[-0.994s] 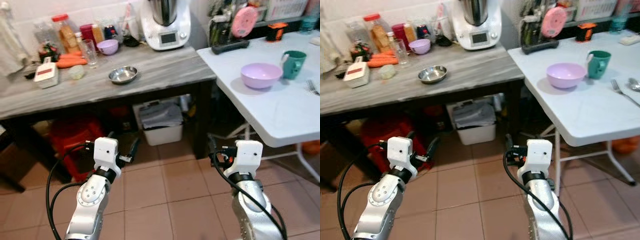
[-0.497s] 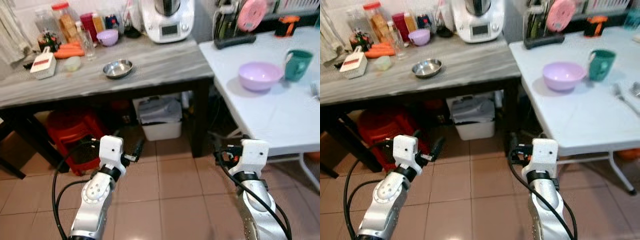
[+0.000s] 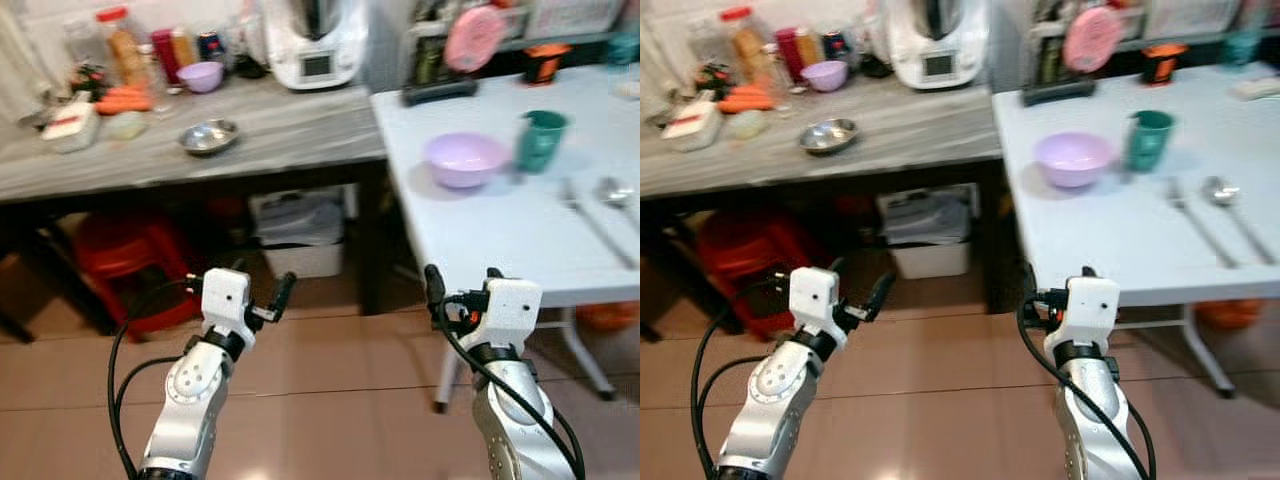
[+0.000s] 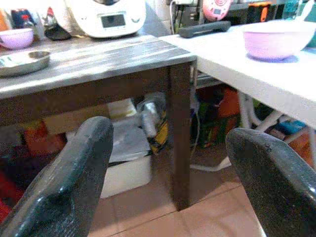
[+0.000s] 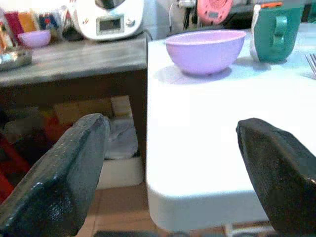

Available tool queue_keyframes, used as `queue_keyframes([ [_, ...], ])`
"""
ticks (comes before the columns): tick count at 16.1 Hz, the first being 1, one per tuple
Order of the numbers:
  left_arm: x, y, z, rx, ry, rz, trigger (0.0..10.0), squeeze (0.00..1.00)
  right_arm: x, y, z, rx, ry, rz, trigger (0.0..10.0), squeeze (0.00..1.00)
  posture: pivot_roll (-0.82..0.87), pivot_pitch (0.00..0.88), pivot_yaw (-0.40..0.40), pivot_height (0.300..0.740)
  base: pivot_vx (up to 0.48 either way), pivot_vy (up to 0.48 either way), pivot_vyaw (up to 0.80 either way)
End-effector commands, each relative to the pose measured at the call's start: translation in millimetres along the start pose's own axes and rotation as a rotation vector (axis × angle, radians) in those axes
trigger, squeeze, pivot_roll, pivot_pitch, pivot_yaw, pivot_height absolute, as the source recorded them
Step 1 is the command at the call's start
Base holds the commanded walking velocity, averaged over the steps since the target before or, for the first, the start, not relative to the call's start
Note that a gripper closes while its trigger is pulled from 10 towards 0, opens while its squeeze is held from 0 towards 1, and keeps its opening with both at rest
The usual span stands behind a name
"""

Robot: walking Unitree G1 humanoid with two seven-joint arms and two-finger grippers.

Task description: Setting the table

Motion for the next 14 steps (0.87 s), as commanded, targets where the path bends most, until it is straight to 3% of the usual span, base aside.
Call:
queue_keyframes([
  [1,4.4,-2.6,10.8,-0.011,0.025,0.018,10.0,0.00,-0.3,2.5,7.4,-0.008,0.020,-0.007,10.0,0.00,-0.08,0.032,0.127,0.740,0.000,-0.405,0.00],
  [14,3.3,-5.0,7.4,0.002,0.007,0.026,10.0,0.00,-1.5,2.5,7.2,-0.009,0.015,-0.007,10.0,0.00,-0.08,0.032,0.125,0.740,0.000,-0.404,0.00],
])
Point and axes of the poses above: a point about 5 cm out from each wrist's last joint towards the gripper, its own x axis pointing back from the gripper into the wrist, its own y axis along the axis of the wrist's last joint, z = x × y, the point moved 5 cm from there along -x, pointing out of the wrist towards the gripper, and after that the axes turned 2 degrees about x, right-handed, at the moved point
